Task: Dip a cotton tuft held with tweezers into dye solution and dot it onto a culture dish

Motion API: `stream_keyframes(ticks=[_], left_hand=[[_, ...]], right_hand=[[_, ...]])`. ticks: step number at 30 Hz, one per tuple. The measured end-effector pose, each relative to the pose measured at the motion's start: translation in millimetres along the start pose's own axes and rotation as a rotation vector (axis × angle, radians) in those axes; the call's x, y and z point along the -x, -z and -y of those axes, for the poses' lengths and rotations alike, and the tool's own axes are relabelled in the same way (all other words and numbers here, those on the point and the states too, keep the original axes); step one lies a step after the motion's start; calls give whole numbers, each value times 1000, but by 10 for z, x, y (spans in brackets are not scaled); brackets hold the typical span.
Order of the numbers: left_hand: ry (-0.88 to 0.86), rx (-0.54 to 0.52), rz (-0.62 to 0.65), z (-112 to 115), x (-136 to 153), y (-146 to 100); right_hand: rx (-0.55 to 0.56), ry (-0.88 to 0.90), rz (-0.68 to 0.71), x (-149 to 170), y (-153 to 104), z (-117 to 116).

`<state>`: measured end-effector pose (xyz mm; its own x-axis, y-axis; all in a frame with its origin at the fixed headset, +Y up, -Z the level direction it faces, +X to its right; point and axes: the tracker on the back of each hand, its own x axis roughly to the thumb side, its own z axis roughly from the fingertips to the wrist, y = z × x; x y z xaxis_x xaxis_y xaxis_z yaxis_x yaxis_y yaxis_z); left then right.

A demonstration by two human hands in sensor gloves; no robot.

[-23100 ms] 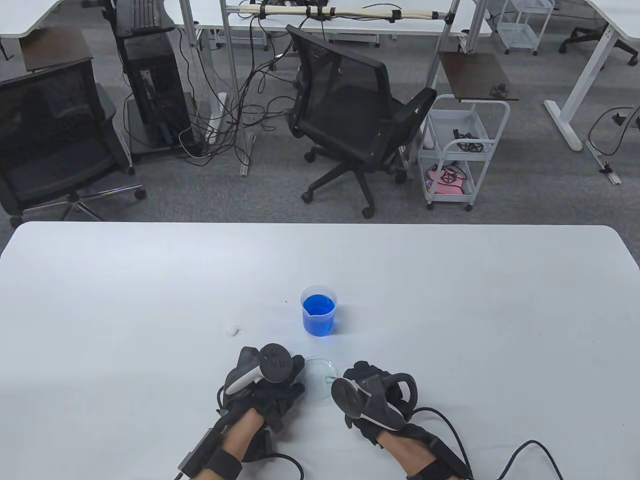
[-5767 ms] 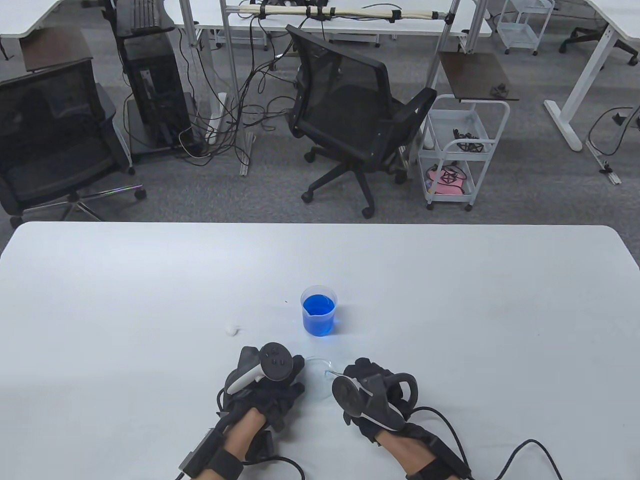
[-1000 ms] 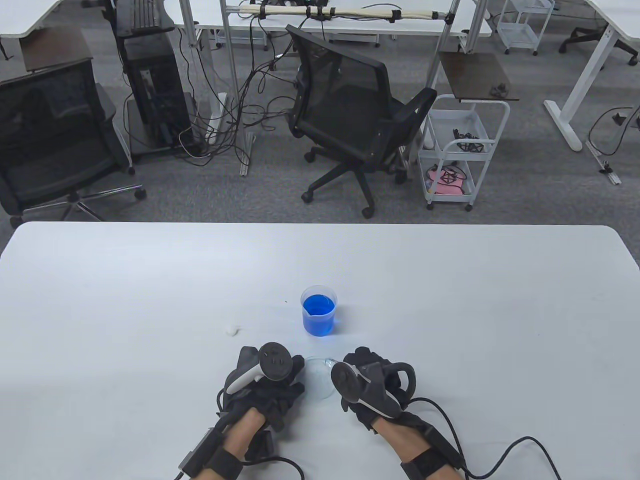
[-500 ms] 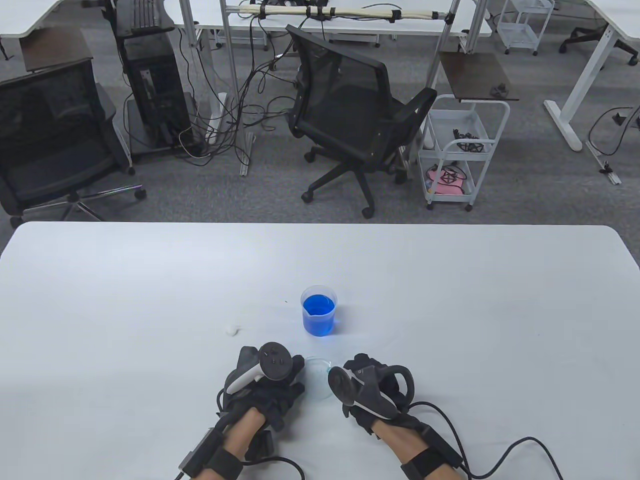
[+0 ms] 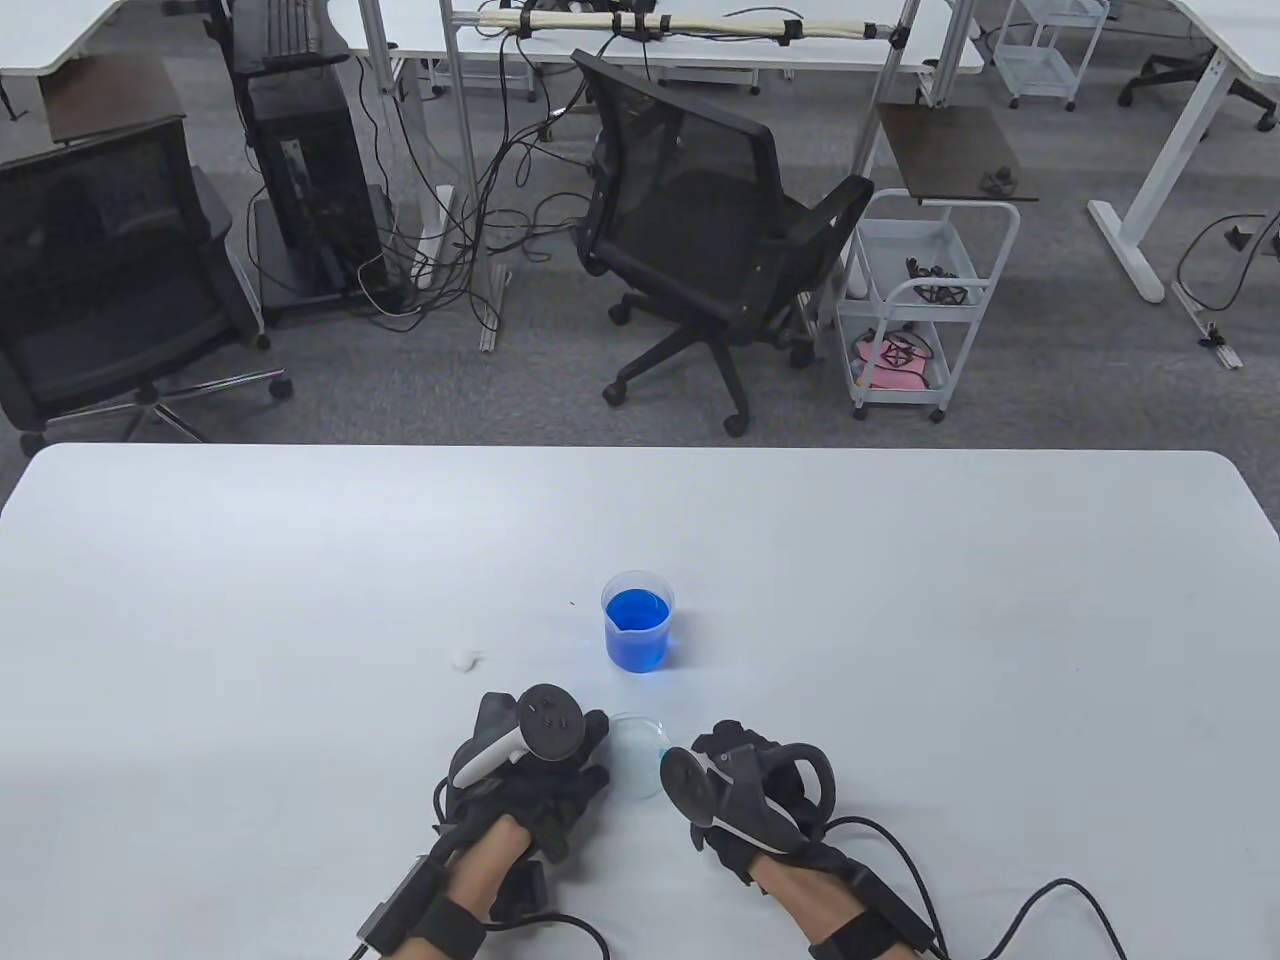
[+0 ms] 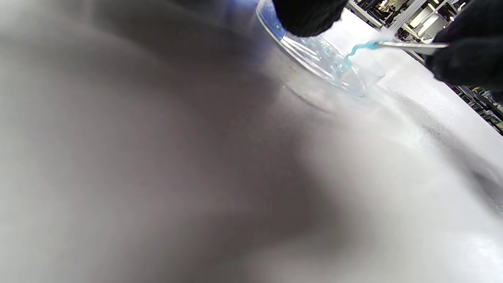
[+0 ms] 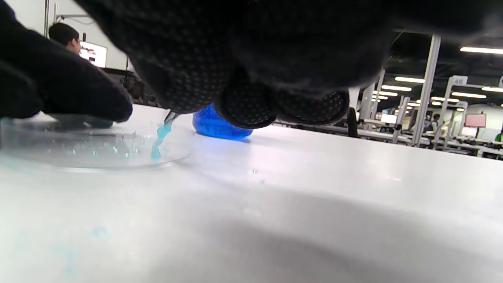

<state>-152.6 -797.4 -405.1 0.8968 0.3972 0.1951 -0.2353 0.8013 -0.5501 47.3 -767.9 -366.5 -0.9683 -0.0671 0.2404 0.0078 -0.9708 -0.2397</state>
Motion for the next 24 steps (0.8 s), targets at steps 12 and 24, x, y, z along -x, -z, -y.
stream_keyframes(ticks=[12,24], left_hand=[[-2,0,-2,-6,2,1],[-2,1,-3,-6,3,0]], right_hand=[[72,72,-18,87,-53,282],[-17,5,36,-72,-85,32]])
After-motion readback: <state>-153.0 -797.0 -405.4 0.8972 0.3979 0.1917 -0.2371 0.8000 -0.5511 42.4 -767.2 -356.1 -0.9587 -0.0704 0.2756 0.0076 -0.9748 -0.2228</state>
